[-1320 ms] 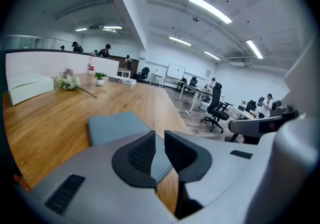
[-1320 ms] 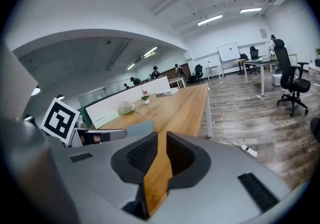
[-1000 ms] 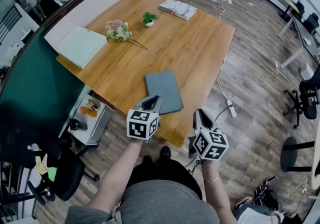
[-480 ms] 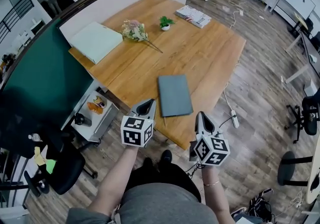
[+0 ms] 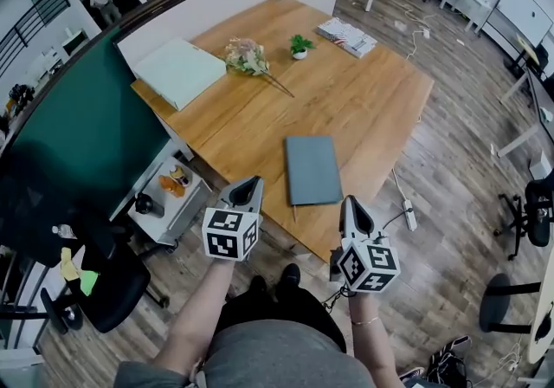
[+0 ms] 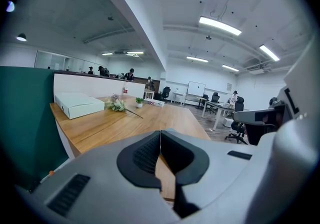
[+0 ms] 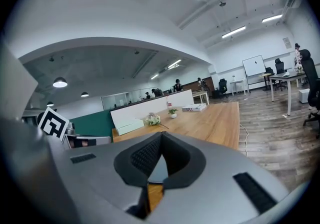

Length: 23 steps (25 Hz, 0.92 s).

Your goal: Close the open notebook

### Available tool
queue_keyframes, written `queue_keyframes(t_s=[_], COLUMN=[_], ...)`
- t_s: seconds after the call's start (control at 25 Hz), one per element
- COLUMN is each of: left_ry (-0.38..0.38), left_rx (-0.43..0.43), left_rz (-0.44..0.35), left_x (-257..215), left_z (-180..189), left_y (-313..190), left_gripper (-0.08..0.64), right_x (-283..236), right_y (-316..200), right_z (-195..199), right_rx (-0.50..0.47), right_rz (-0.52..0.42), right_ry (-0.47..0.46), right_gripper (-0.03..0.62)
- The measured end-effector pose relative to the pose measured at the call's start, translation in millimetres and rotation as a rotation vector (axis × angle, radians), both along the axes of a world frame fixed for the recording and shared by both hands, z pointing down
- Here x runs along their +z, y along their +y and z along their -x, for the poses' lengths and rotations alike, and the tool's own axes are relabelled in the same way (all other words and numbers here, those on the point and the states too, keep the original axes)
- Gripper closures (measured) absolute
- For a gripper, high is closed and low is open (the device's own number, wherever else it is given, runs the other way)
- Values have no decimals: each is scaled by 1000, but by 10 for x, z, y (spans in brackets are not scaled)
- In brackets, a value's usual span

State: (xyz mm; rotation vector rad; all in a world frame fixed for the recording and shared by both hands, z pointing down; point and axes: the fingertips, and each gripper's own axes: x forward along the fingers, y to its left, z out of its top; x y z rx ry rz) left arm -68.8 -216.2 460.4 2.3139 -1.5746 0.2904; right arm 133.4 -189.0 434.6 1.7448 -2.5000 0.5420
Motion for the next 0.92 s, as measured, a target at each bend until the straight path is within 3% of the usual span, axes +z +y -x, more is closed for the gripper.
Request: queue_keyframes(t_s=[0.92], left_ry=[-2], left_rx=[-25], left_rz=[-49], left_x=[-111], left_z=[195], left_y=[106], left_gripper=[535], right_x=[41], right_y=[56], right_z=[267], right_rx=[-66], right_rz=[1], right_ry=[5], right_gripper=[590])
